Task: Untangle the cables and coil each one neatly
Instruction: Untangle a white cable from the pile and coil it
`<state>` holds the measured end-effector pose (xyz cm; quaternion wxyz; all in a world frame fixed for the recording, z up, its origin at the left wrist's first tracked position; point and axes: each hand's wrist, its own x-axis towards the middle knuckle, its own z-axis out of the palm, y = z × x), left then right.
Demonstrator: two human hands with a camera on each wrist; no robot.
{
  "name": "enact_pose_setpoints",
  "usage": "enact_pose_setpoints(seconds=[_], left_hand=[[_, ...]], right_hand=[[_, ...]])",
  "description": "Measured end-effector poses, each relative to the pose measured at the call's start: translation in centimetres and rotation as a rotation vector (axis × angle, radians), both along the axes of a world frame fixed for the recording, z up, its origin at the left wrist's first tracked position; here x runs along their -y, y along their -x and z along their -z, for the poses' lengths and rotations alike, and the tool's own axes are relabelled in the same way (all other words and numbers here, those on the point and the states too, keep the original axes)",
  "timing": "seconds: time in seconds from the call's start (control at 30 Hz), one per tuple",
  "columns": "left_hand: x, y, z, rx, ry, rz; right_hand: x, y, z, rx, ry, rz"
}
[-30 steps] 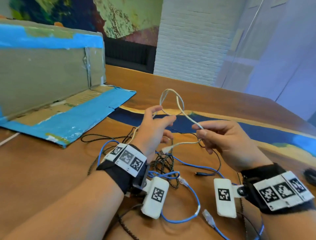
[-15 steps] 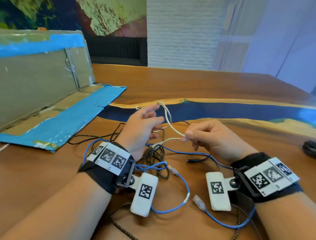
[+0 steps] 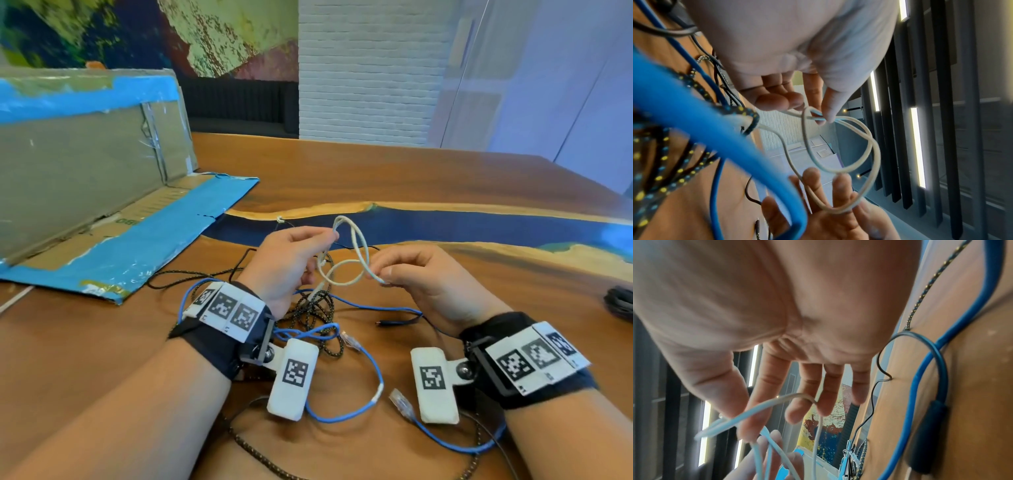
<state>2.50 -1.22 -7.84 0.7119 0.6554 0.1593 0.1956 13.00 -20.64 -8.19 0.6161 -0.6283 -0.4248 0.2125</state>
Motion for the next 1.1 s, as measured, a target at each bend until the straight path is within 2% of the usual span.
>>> enact_pose_setpoints(seconds=[0.17,0.33,0.43,0.53,0.63,0.7,0.8,0.87,1.0,1.1], left_hand=[[-0.5,-0.1,0.0,0.028,-0.018,-0.043],[0.3,0.2,-0.2,0.036,-0.108,0.015],[0.4,0.5,-0.7,0.06,0.02,0.037],[0.3,0.6,-1.2,0.165,0.166,0.04],[0.5,0.8,-1.6,0.231,0.233,0.117],[0.6,1.2,-1.7,0.208,0.191,0.212],[0.6,1.6,-1.9,0.142,0.069,0.303],[0.4,1.5,-2.1,0.189,0.1,0.235],[-0.7,1.5,-2.8,0.402,0.357,0.031],[-1.4,1.4,-2.9,0.456,0.447,-0.049]], right_hand=[[-0.7,0.1,0.3,-0.042,-0.083,0.17],[-0.6,0.7,-0.1,-0.048,-0.125,0.175],[-0.6,0.5,-0.1,-0.102,-0.149,0.218],[-0.8,0.4,-0.2,-0.254,-0.193,0.258],[-1.0,1.0,-0.3,-0.297,-0.143,0.182],[-1.0,1.4,-0.4,-0.289,-0.097,0.147],[-0.8,1.1,-0.5,-0.294,-0.078,0.206],[-0.5,0.6,-0.4,-0.301,-0.069,0.279],[-0.2,-0.1,-0.4,-0.299,-0.082,0.417],[0.0,-0.8,-0.3,-0.325,-0.098,0.525]])
